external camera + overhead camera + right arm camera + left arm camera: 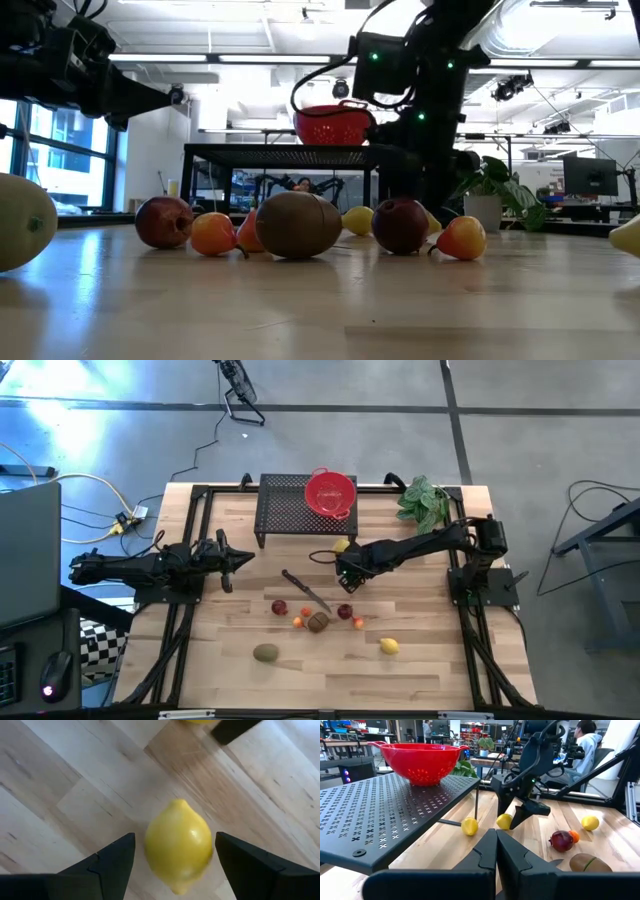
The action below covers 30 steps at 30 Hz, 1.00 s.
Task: Pick & Place Fruit
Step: Put the middle lemon into the colander on the shelf on the shelf
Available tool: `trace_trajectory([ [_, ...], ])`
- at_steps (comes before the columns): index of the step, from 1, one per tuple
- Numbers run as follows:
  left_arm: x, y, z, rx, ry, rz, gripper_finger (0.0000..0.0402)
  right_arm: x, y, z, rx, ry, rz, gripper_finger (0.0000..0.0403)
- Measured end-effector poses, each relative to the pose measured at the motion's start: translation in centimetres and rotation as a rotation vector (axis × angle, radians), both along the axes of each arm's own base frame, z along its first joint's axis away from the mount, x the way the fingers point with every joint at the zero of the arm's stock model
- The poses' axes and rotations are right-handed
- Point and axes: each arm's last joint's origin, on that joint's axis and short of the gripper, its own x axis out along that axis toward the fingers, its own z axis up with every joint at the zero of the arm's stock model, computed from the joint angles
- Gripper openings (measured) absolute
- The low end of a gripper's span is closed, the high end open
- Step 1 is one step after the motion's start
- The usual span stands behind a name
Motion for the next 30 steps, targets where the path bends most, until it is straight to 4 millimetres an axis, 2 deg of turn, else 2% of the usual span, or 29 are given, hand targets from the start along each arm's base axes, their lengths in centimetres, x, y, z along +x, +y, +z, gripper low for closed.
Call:
trace_trajectory([
  [17,0.0,0.0,0.0,0.0,0.0,0.0,0.0,0.06,-0.08,-0.15,-0.003,-0.002,-0.01,0.0268],
  [25,0.0,0.0,0.0,0.0,0.0,0.0,0.0,0.06,-0.08,-0.15,-0.003,-0.002,-0.01,0.0218],
  [30,0.0,0.0,0.0,0.0,0.0,0.0,0.0,0.06,-0.09,-0.13,-0.005,-0.003,-0.01,0.0203],
])
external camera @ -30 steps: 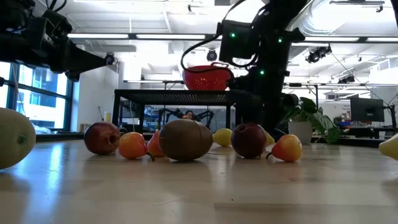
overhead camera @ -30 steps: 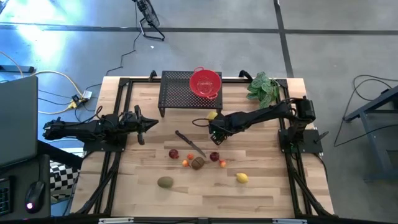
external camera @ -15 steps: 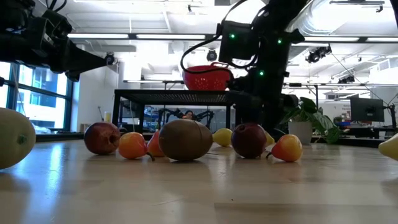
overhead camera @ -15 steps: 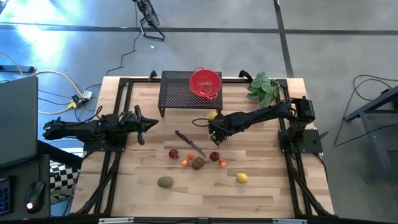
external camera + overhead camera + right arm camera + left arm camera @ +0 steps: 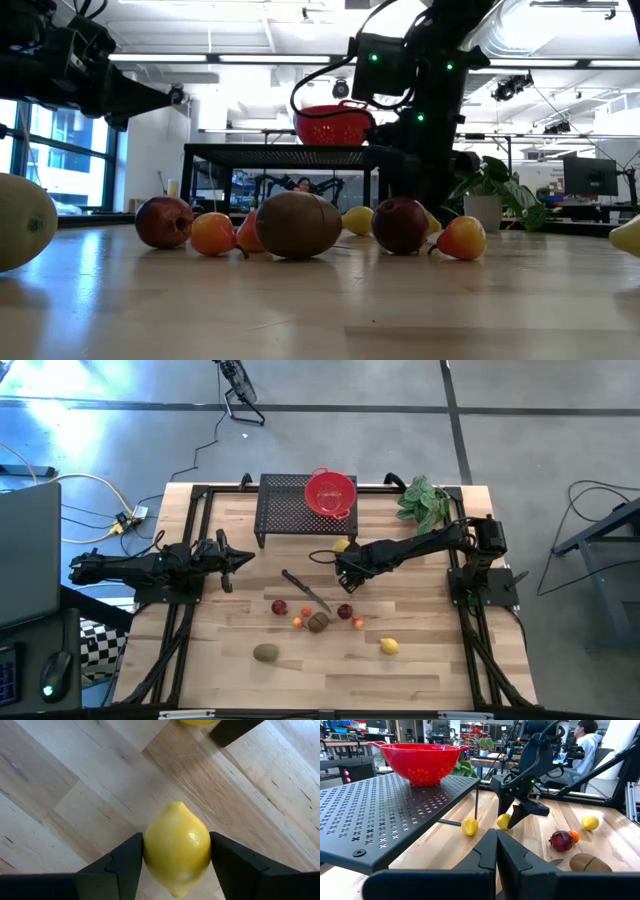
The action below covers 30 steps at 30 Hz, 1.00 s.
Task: Pick & Place Fruit
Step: Put the middle lemon into the colander on the shelf on the shelf
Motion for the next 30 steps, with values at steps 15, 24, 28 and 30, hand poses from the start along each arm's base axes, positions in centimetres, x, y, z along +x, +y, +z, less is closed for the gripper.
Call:
trace_trajectory([
  [15,0.0,0.0,0.0,0.0,0.0,0.0,0.0,0.0,0.0,0.0,0.001,0.001,0.009,0.0205],
  [24,0.0,0.0,0.0,0.0,0.0,0.0,0.0,0.0,0.1,0.5,0.036,-0.013,0.035,0.0202],
  [28,0.0,0.0,0.0,0.0,0.0,0.0,0.0,0.0,0.2,1.4,0.049,-0.049,0.044,0.0205],
  [30,0.0,0.0,0.0,0.0,0.0,0.0,0.0,-0.1,0.2,2.1,0.057,-0.069,0.054,0.0201],
])
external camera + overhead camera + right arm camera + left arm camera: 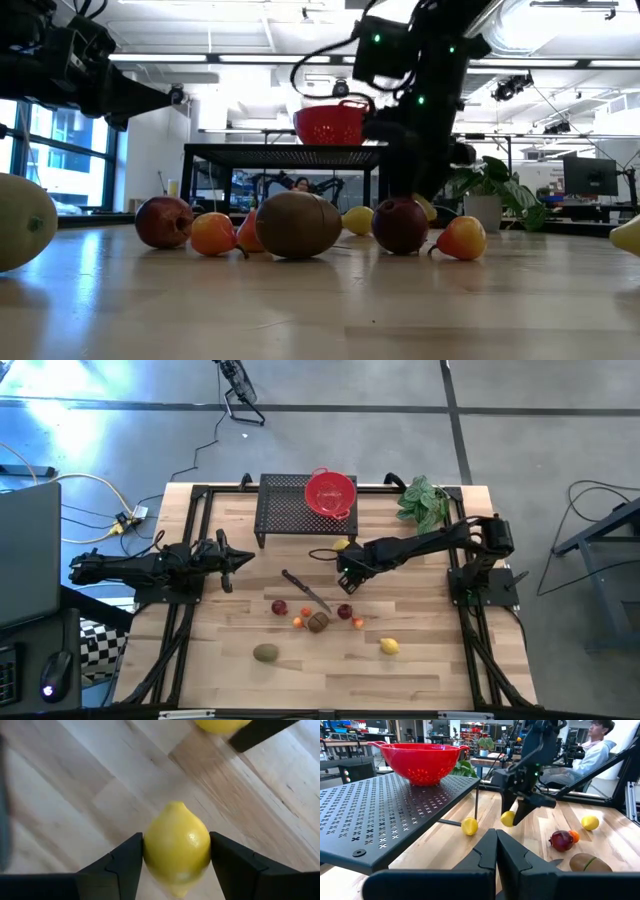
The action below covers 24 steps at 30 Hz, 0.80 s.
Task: Pick & Place Fruit
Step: Put the middle lemon into the colander on the shelf on the shelf
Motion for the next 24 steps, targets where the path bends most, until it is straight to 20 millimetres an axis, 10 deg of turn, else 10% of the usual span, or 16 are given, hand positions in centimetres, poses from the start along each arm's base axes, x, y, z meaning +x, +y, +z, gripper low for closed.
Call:
trace_trajectory([
  [24,0.0,0.0,0.0,0.0,0.0,0.0,0.0,-2.9,-0.4,15.0,-0.03,-0.795,0.149,0.0197],
])
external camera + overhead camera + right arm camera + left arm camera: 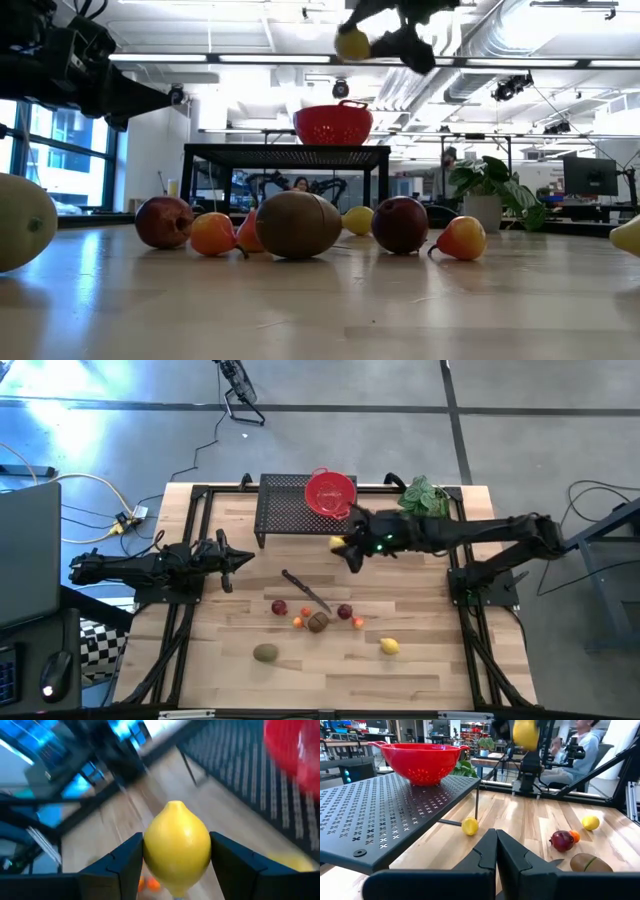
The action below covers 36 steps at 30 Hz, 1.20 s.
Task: Pick & Place Fruit
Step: Put the middle lemon into the colander on the shelf on the shelf
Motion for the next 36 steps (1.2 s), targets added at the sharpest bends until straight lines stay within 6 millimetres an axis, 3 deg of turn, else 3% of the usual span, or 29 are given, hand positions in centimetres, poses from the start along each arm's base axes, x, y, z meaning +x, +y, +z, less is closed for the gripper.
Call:
trace_trajectory([
  [8,0.0,0.0,0.0,0.001,0.0,0.001,0.0,-0.1,-1.3,2.6,-0.183,-0.2,-0.032,0.0198],
  [17,0.0,0.0,0.0,0.0,0.0,0.0,0.0,-0.5,-4.3,3.3,-0.335,-0.216,-0.212,0.0199],
  [28,0.0,0.0,0.0,0.0,0.0,0.001,0.0,2.2,-8.1,0.7,-0.398,-0.206,-0.306,0.0199],
  [36,0.0,0.0,0.0,0.0,0.0,0.001,0.0,3.9,-10.3,-1.3,-0.404,-0.058,-0.32,0.02],
])
